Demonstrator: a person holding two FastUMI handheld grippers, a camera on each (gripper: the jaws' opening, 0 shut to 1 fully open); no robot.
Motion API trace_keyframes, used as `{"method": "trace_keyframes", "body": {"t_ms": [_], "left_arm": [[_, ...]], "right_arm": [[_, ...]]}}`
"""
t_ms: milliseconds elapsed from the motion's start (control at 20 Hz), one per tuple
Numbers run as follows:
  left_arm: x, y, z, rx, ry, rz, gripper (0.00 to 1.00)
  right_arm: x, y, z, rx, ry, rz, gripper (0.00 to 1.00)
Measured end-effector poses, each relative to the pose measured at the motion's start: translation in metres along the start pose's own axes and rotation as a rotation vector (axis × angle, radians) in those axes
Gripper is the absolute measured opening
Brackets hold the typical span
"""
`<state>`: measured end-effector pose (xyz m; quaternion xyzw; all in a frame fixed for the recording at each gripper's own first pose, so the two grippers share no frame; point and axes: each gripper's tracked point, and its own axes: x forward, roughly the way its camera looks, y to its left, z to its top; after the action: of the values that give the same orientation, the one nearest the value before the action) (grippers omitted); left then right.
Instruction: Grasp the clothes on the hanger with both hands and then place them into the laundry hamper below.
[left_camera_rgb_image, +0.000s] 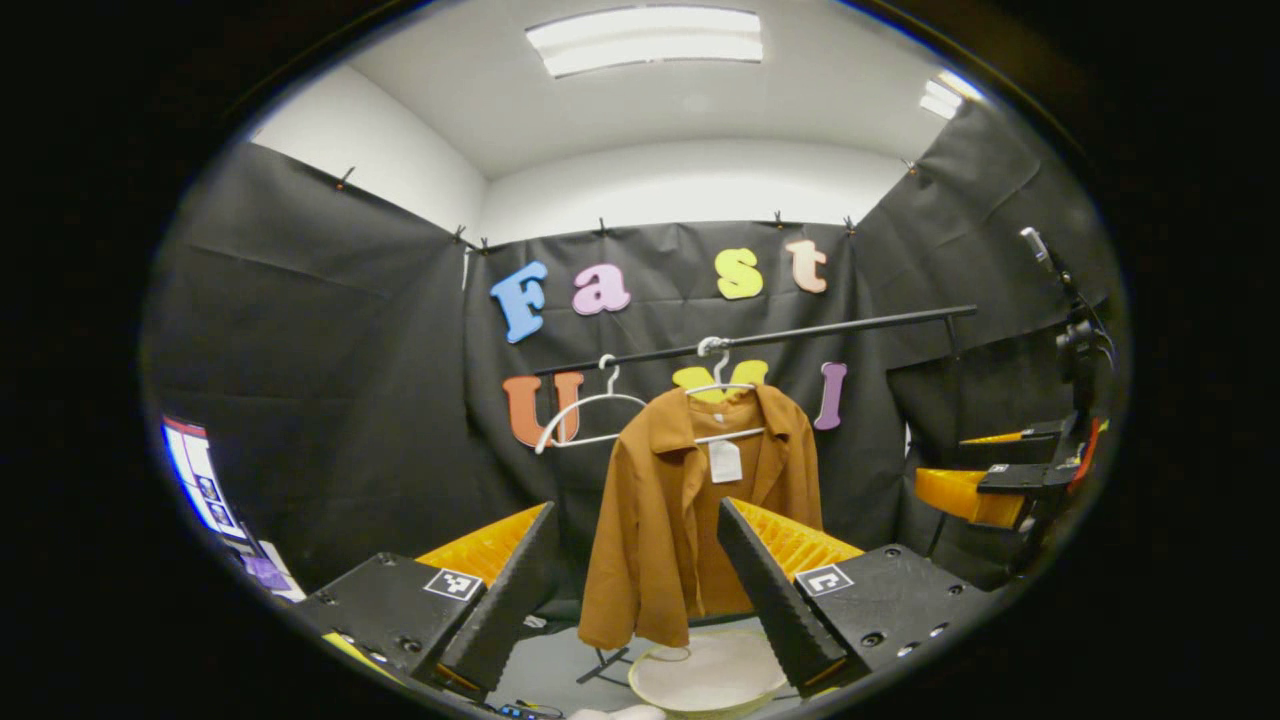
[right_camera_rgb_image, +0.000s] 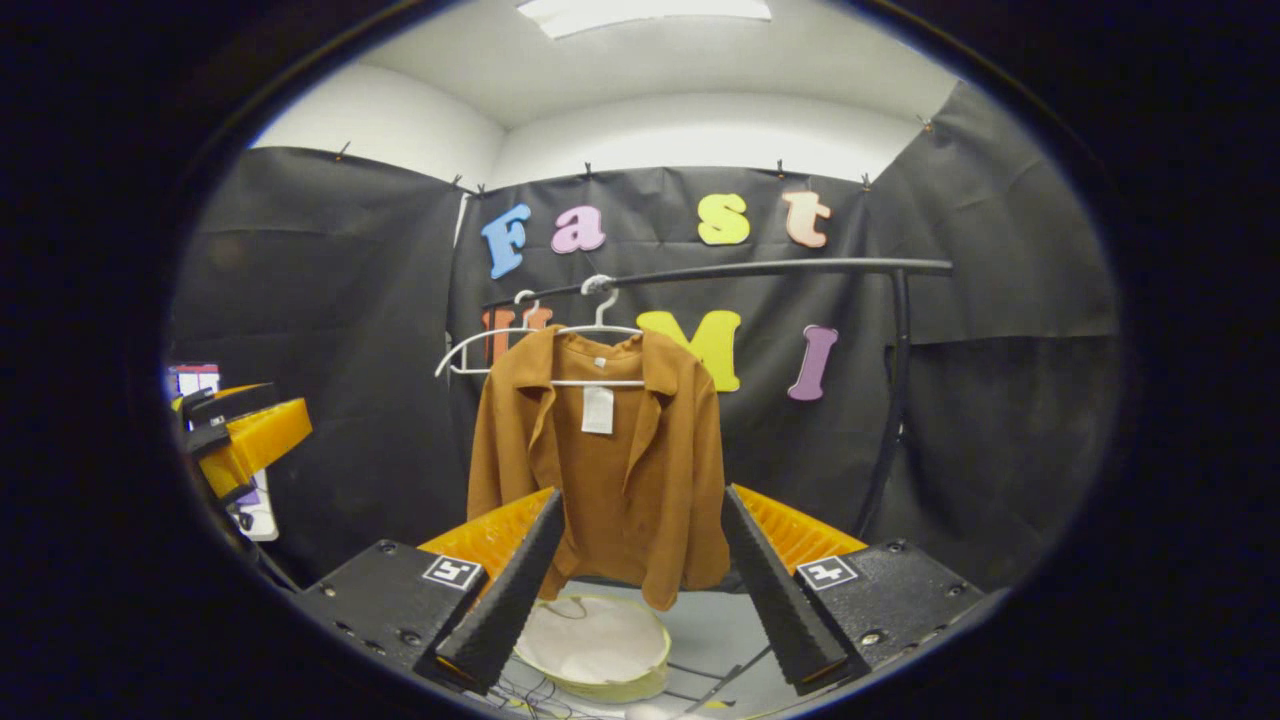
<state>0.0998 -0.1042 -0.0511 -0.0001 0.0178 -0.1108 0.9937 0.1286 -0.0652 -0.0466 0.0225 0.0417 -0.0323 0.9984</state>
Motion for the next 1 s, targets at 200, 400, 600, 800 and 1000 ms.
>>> {"method": "trace_keyframes", "body": {"t_ms": [200,400,600,800,1000], "left_arm": [[0.065,-0.032,-0.007,0.006,0.008,-0.044,0.96],[0.144,-0.054,-0.019,0.027,-0.010,-0.043,0.99],[0.216,-0.049,-0.040,0.063,0.015,0.034,0.98],[0.270,-0.041,-0.059,0.066,0.045,0.098,0.97],[0.305,-0.034,-0.070,0.055,0.068,0.153,0.98]], "right_arm": [[0.080,-0.013,0.003,0.015,-0.002,0.034,0.99],[0.166,-0.022,0.014,0.004,-0.015,0.073,0.99],[0.242,-0.024,0.015,-0.011,-0.003,0.099,1.00],[0.299,-0.025,0.012,-0.012,0.015,0.092,1.00],[0.337,-0.021,0.019,0.002,-0.003,0.070,1.00]]}}
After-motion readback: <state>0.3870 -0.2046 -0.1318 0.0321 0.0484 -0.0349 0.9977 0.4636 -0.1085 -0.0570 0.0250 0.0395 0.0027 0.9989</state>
